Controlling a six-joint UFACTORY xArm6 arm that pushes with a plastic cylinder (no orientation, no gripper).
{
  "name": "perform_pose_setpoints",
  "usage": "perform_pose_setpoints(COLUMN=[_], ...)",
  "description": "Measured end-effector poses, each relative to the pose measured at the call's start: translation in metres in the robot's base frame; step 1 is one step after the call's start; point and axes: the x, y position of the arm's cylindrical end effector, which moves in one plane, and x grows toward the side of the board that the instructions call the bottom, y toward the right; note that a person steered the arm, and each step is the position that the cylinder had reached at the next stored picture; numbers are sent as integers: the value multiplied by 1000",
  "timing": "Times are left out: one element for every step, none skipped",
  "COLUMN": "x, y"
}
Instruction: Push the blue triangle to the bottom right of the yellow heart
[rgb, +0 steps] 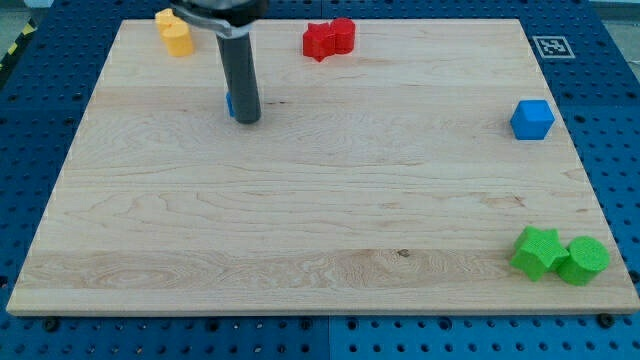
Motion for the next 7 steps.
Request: perform_pose_setpoints(x=[-18, -50, -67, -70, -85, -85, -86], y=[-2, -6, -7, -18, -31, -34, -43])
